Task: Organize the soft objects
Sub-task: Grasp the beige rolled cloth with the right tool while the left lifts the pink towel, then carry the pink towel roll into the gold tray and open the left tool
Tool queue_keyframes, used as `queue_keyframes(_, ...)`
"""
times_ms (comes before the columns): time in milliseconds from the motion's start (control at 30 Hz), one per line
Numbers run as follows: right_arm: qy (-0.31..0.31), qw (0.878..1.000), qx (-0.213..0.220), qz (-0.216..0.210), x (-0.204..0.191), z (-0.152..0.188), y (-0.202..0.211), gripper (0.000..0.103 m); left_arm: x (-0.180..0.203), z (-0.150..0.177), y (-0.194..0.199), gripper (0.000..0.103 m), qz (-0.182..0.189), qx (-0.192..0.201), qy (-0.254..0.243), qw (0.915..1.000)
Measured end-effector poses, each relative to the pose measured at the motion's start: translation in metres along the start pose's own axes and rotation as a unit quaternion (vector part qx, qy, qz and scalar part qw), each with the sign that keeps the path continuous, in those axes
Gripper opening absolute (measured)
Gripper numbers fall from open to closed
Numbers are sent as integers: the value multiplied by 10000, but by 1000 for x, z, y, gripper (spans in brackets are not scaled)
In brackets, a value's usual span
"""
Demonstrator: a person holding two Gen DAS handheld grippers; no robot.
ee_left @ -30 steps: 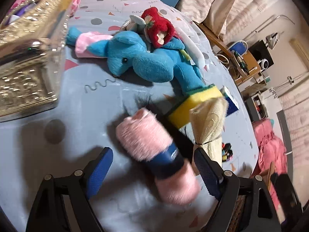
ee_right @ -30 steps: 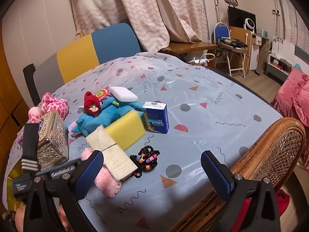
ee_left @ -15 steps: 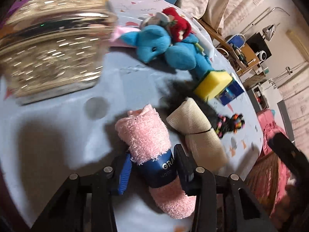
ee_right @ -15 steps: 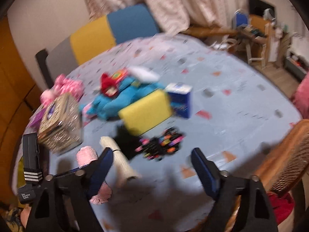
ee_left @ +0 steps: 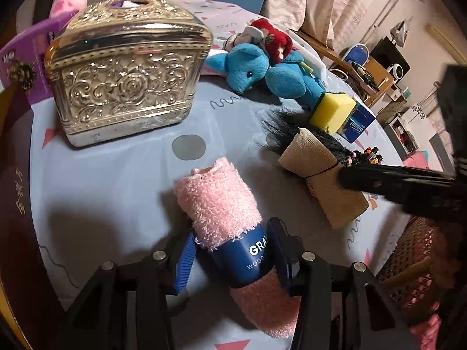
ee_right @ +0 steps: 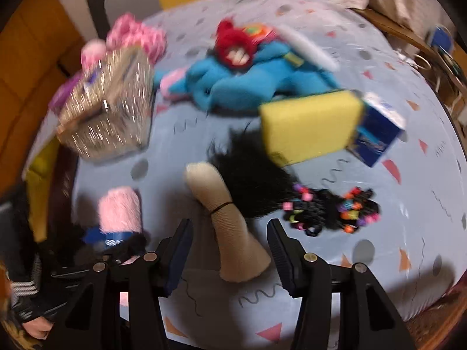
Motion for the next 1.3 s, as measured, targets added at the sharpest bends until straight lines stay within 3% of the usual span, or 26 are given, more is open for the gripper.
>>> queue_keyframes(67, 69, 9997, -137, 169, -3, -5, -16, 53, 0, 0, 0, 50, 4, 69, -14, 10000)
queue_keyframes(167, 141, 9991, -287, 278, -7, -9, -34, 24, -1, 1, 1, 44, 55, 136, -9, 9999)
queue_keyframes(333, 179, 9991, -270, 283, -6, -8, -43, 22, 0, 7, 17, 40, 129, 174, -5, 9998)
queue_keyframes(533, 261, 9987, -220, 380, -5, -6, -42, 23, 3, 8, 74, 37, 395, 712, -112, 9966)
queue_keyframes(700, 346, 9981, -176, 480, -7, -4, -43, 22, -51, -3, 133, 37, 420, 1226, 644, 9895)
queue_keyframes(833, 416, 9975, -137, 555, -11, -2, -44, 22, -117, -14, 159, 35, -68, 1445, 1237, 9817)
queue_keyframes(967, 462, 9971, -113, 596, -20, -4, -49, 22, -175, -27, 155, 34, -251, 1351, 1766, 9746)
queue_keyframes(1033, 491, 9969, -99, 609, -22, -3, -50, 22, -193, -34, 150, 29, -454, 1313, 1860, 9727)
queue_keyframes(1133, 530, 9966, -88, 630, -23, -4, -51, 22, -214, -44, 136, 26, -627, 1177, 1958, 9715)
queue_keyframes(1200, 554, 9963, -80, 646, -24, -4, -51, 22, -224, -45, 131, 19, -806, 1124, 1962, 9708)
queue_keyframes(1300, 565, 9963, -77, 646, -22, -3, -49, 22, -241, -46, 119, 18, -985, 974, 2096, 9679)
Point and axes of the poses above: each gripper's, at about its wrist camera, not at the fingertips, and y roughly against the way its jaws point, x to its right, z to its underside, the point moved 7 cm from there along -y, roughly the way its jaws point, and after that the axes turned 7 degrees about -x, right-handed, at the moved point
